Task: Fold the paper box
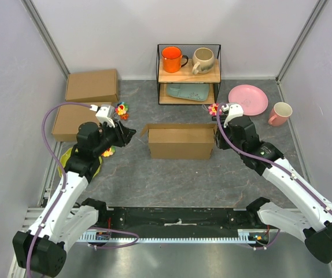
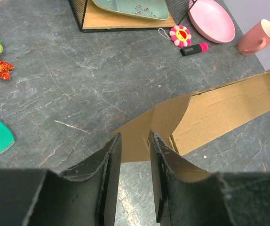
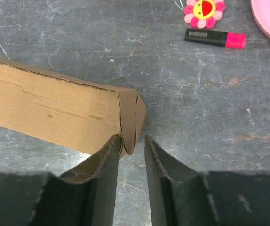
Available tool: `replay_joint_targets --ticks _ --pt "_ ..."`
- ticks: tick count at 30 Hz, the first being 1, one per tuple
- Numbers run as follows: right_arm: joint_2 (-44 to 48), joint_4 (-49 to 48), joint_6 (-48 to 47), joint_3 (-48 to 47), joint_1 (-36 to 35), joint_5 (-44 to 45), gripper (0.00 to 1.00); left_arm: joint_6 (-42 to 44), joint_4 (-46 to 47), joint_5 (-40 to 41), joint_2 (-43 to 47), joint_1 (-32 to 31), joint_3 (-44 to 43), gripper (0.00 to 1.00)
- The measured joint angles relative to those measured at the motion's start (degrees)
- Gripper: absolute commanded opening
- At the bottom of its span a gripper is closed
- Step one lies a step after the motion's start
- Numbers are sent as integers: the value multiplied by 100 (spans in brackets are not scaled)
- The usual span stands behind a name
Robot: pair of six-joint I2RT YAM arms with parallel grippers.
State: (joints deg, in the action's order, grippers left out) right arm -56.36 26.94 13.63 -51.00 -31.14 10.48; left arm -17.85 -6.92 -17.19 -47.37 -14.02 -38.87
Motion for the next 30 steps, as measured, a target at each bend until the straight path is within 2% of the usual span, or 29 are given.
replay_joint_targets --ticks 1,5,10,16,30 --pt "-2 -4 0 0 -2 13 43 0 -4 -2 -31 0 -13 37" --pt "-42 -33 -17 -2 -15 85 41 2 2 -7 -142 -26 -83 37" --pt "-74 -83 -22 -2 -15 125 25 2 7 -7 -177 -48 -94 36" --pt "-72 -83 -17 -2 -17 129 17 2 22 -7 -208 -70 -94 36" --pt "-63 -85 -20 -2 -26 122 13 166 184 -192 -691 -271 -214 40"
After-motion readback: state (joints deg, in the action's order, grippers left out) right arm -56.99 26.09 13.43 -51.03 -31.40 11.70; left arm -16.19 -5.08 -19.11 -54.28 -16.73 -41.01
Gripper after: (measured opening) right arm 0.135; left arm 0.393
